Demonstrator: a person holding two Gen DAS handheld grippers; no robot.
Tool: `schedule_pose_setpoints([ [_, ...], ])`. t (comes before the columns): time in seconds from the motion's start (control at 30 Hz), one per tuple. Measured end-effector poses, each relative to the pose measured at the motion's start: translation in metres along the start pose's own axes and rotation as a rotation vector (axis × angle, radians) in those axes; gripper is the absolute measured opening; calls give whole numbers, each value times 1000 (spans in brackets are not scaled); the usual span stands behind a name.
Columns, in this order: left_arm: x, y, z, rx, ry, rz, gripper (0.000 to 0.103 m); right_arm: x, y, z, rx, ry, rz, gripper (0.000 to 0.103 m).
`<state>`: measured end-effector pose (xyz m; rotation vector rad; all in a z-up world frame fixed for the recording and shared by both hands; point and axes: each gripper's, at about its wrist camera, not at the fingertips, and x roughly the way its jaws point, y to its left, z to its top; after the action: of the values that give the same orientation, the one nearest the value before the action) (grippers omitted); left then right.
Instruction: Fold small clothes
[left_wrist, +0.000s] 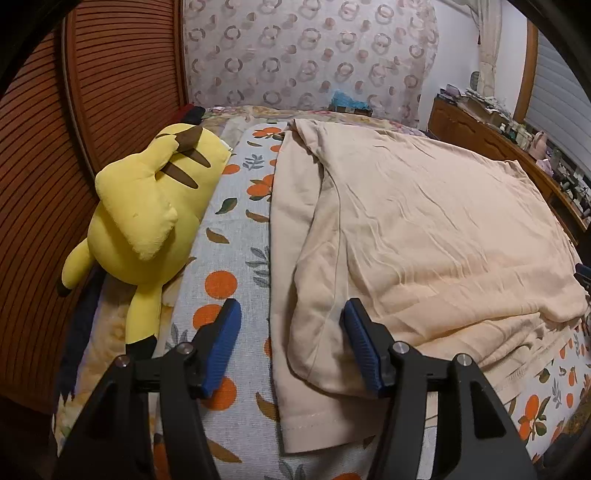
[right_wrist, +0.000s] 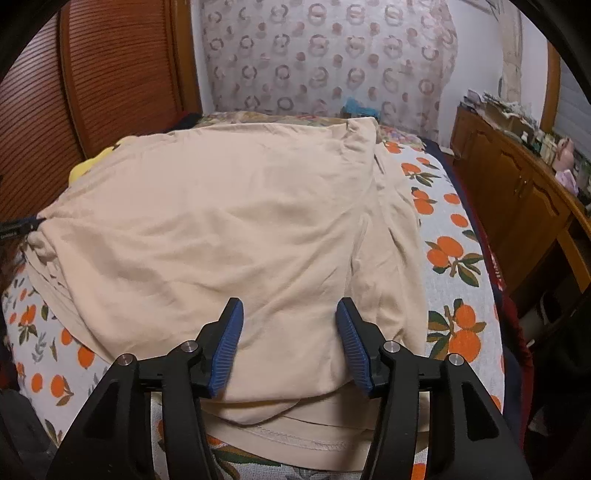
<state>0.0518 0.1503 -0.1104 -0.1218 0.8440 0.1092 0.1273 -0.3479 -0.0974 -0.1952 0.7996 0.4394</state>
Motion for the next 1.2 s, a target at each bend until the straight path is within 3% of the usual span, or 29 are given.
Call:
schedule_pose_setpoints([
  [0.23,0,-4,0,21,15,-22,57,3,7,0,-30,17,-15,59],
  [0.37,-1,-16,-1,78,22,-60,46,3,9,0,-37,19,-23,60],
  [0.43,-1,-16,1,78,24,-70,37,3,9,0,-30,17,-16,60],
  [0.5,-1,-15,3,71,28,-101,11,4,8,0,-29,16,-15,60],
  [0.57,0,-14,4,53,35,-126,5,4,8,0,-30,15,-16,60],
  [0.9,-54,-46,35,15,-149,-232,4,2,5,3,-6,8,-1,60],
  [1.2,-77,-114,75,98,-240,-360,4,-1,-2,2,35,-18,-1,59],
])
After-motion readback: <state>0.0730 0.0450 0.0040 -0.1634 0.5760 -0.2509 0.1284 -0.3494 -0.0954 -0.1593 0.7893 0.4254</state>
